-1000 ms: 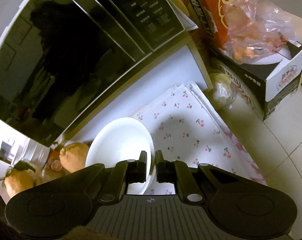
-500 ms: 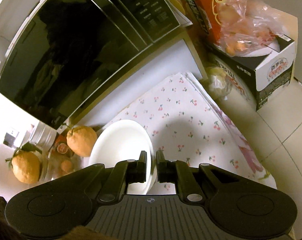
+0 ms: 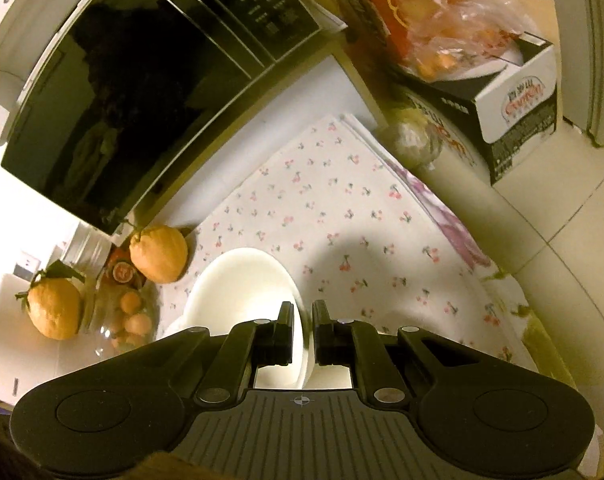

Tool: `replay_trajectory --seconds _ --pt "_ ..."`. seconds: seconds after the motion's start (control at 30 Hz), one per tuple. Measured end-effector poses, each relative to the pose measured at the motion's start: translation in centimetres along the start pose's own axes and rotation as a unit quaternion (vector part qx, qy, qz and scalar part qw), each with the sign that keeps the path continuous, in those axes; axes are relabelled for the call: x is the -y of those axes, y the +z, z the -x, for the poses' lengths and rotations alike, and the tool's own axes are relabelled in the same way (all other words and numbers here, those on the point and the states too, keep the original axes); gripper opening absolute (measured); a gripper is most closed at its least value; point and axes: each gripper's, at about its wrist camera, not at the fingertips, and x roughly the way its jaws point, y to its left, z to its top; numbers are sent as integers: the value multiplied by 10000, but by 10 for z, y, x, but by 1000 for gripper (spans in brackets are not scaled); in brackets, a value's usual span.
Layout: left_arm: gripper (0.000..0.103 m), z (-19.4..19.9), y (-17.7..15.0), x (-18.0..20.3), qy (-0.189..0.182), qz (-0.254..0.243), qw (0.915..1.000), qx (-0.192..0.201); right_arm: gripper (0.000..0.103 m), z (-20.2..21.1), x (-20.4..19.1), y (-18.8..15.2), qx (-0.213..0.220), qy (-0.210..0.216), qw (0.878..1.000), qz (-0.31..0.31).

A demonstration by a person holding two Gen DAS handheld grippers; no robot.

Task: Organize plates and bowls
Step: 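Lower the small white bowl into the cream bowl with both tools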

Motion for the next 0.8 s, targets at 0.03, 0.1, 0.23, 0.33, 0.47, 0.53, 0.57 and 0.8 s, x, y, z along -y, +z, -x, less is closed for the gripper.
replay_trajectory --seconds 0.03,0.1,0.23,0.33,0.47,0.53,0.57,0.8 --pt "10 1 -2 1 -2 -13 10000 -4 10 1 1 -2 6 5 10000 -14" --pt "10 5 -6 1 -7 -53 10000 -3 10 3 2 -6 -6 -17 10000 -25" --pt "10 9 -14 4 -26 -111 9999 -17 10 6 2 -14 -84 -189 9998 36" --pt "11 9 -22 8 36 -232 9997 -65 10 10 2 -19 -104 -314 9994 109" --pt "11 7 -31 13 145 -392 9991 -100 10 15 5 -25 -86 -397 9991 153" --pt "12 7 -35 15 199 -467 9986 -112 10 16 9 -28 -99 -410 9990 132" --pt "12 6 -37 16 232 -509 9984 -113 10 16 11 -30 -104 -402 9991 119" --pt "12 2 -45 19 393 -741 9964 -89 10 8 24 -37 -248 -446 9987 6"
